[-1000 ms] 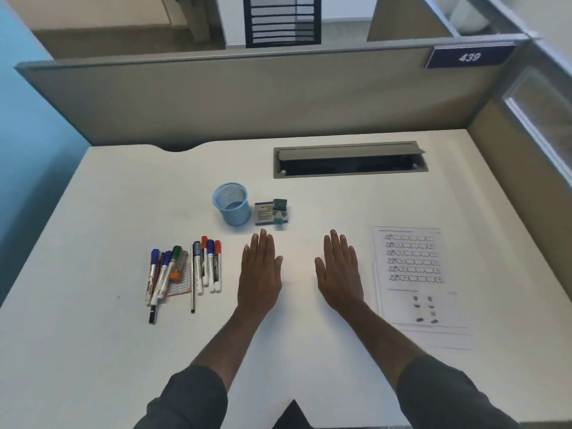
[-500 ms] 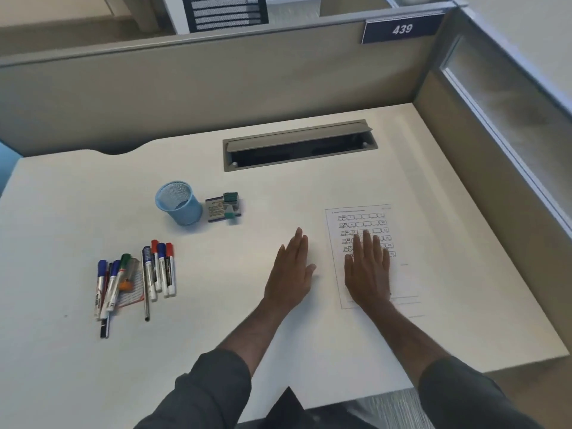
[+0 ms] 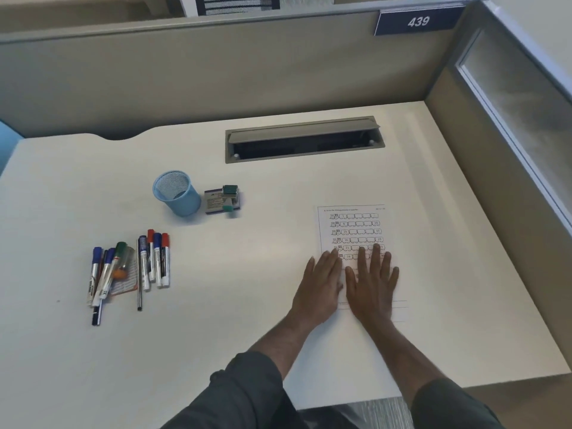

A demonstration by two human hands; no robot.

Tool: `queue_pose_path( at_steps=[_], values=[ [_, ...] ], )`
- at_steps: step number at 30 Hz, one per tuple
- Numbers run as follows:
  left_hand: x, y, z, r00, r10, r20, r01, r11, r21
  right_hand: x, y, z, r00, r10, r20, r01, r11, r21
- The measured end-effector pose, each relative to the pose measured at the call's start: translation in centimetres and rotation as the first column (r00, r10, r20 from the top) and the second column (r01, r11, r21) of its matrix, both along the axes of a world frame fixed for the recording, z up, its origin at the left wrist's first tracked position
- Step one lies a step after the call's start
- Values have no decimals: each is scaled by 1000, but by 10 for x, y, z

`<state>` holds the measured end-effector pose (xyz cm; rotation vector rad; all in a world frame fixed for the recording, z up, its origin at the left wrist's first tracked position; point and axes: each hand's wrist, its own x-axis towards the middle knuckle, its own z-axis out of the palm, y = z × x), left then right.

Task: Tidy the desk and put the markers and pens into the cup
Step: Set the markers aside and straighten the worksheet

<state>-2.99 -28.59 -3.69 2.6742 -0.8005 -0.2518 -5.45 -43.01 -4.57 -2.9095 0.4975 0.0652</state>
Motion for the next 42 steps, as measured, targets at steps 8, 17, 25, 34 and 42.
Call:
queue_pose_path(
  at_steps=[8, 17, 25, 34, 42],
  values=[
    [9, 43, -2, 996, 46, 82, -52, 996, 76, 14, 45, 0, 1000, 18, 19, -18, 1000, 9],
    [15, 78, 0, 992, 91, 89, -98, 992, 84, 25, 80, -2, 999, 50, 12, -50, 999, 9],
    [15, 103, -3, 989, 112, 92, -119, 990, 80, 27, 105, 0, 999, 45, 3, -46, 999, 29],
    [13, 114, -6, 989, 132, 62, -135, 990, 43, 27, 115, -4, 999, 53, 3, -53, 998, 42],
    [13, 112, -3, 987, 158, 35, -159, 987, 12, 28, 116, -2, 998, 58, 21, -59, 996, 72]
  ],
)
